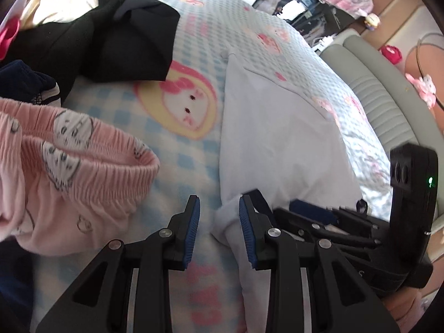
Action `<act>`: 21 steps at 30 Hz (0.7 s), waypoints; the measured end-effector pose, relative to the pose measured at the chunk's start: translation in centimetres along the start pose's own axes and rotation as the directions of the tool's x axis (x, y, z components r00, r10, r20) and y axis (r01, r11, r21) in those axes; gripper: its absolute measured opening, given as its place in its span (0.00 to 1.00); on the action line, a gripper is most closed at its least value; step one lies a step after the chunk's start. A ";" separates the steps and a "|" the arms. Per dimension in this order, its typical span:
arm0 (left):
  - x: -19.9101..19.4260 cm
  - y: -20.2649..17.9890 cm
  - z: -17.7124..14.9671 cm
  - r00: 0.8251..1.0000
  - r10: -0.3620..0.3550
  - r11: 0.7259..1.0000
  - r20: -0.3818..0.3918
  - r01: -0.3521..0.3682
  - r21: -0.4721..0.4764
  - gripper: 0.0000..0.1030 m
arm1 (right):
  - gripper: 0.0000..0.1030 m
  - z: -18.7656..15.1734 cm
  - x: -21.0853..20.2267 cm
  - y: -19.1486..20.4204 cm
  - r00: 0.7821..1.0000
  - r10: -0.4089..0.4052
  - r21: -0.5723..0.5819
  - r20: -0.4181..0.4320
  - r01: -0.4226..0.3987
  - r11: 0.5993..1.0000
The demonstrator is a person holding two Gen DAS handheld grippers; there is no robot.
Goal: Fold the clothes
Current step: 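Release the shirt edge and move both grippers over the navy hem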
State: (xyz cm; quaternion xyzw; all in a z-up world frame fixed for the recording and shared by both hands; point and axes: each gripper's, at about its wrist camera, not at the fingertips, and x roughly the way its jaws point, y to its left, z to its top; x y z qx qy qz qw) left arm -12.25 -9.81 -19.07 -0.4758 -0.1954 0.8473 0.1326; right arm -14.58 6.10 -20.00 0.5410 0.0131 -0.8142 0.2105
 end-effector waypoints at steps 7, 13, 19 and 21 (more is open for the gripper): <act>0.2 -0.9 -0.2 0.999 0.012 0.999 -0.036 -0.011 0.030 0.35 | 0.40 -2.9 -1.9 0.8 1.000 -0.022 -0.011 0.005 0.022 1.000; -0.9 -1.6 -1.6 0.999 -0.006 0.999 -0.047 0.007 0.034 0.36 | 0.41 -4.2 -2.9 0.3 0.999 -0.049 0.038 0.022 0.048 0.998; -2.5 -1.7 -5.0 0.996 0.014 1.000 -0.089 -0.014 0.000 0.36 | 0.41 -5.2 -5.0 0.1 0.997 -0.025 0.081 0.071 0.019 0.997; -3.0 -1.7 -6.2 0.994 0.021 1.000 -0.103 -0.022 -0.011 0.36 | 0.41 -6.5 -5.6 0.1 0.998 -0.033 0.109 0.058 0.027 0.994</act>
